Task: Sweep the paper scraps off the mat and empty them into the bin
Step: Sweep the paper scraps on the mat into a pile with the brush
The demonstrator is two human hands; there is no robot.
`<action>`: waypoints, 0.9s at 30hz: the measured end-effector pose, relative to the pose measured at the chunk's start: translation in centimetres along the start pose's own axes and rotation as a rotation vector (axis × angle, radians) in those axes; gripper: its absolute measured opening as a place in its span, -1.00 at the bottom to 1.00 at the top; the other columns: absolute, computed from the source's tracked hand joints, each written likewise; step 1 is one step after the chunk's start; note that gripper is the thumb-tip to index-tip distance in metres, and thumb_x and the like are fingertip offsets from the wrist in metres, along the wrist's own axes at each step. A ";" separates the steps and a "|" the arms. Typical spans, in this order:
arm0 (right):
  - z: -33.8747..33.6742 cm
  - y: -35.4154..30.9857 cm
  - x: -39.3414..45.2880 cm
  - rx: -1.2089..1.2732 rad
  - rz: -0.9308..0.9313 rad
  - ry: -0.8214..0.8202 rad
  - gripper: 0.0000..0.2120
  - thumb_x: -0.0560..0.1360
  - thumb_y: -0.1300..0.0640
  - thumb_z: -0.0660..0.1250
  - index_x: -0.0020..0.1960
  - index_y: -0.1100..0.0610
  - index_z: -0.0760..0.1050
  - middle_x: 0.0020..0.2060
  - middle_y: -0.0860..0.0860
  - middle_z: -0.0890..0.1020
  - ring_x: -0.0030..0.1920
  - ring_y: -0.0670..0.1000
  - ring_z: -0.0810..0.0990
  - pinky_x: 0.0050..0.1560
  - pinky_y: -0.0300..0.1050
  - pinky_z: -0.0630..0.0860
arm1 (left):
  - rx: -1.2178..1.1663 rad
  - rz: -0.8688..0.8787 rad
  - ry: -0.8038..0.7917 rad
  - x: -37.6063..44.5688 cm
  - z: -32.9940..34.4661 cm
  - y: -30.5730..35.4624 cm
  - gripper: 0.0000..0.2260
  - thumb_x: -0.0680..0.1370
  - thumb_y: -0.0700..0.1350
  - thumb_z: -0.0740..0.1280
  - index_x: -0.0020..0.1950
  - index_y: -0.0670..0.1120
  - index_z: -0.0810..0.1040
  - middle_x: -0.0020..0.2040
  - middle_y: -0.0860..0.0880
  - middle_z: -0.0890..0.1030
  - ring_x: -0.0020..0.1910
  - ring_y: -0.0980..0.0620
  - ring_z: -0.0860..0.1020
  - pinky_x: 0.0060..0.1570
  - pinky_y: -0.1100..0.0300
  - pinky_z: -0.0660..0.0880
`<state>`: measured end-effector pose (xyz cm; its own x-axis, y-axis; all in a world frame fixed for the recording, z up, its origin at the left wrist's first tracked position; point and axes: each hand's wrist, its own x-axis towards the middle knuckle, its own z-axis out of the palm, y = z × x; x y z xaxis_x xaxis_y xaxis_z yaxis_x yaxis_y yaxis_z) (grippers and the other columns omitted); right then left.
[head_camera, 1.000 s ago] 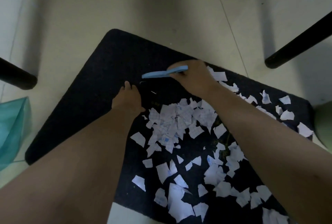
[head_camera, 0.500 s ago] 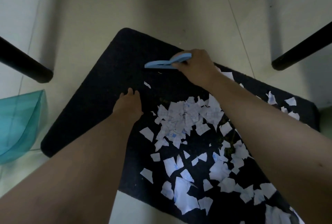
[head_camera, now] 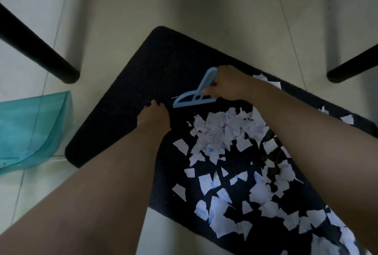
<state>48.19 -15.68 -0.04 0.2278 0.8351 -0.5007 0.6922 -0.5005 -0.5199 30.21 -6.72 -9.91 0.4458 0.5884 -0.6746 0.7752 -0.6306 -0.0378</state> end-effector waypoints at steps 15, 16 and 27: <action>3.2 -1.9 1.6 0.095 0.082 0.003 -0.70 0.53 0.06 0.33 -0.35 0.09 0.39 -0.38 -0.01 0.47 -0.37 -0.10 0.43 -0.38 -0.25 0.41 | -0.074 0.023 0.010 -1.8 2.0 -0.9 -0.22 0.53 -0.03 0.37 0.57 -0.16 -0.04 0.57 -0.14 -0.14 0.55 -0.14 0.01 0.45 -0.08 0.24; 2.3 -1.6 0.9 0.079 0.079 -0.046 -0.73 0.53 0.08 0.33 -0.33 0.10 0.43 -0.36 -0.02 0.50 -0.37 -0.12 0.45 -0.39 -0.31 0.43 | -0.064 0.034 0.012 -1.7 2.0 -1.1 -0.22 0.53 -0.03 0.36 0.57 -0.16 -0.04 0.57 -0.14 -0.13 0.54 -0.14 0.03 0.45 -0.08 0.24; 3.6 -4.1 1.8 0.441 0.016 0.296 -0.74 0.50 0.08 0.36 0.01 0.28 0.59 -0.21 0.07 0.61 -0.20 0.00 0.58 -0.13 -0.11 0.56 | -0.013 0.051 -0.024 -2.2 2.2 -0.9 -0.27 0.53 0.01 0.35 0.55 -0.23 0.07 0.55 -0.18 0.00 0.47 -0.13 0.21 0.41 -0.01 0.31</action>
<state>43.27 -12.91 -1.32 0.4634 0.8233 -0.3277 0.3482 -0.5093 -0.7870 27.59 -8.55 -10.01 0.4742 0.5436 -0.6926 0.7578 -0.6525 0.0067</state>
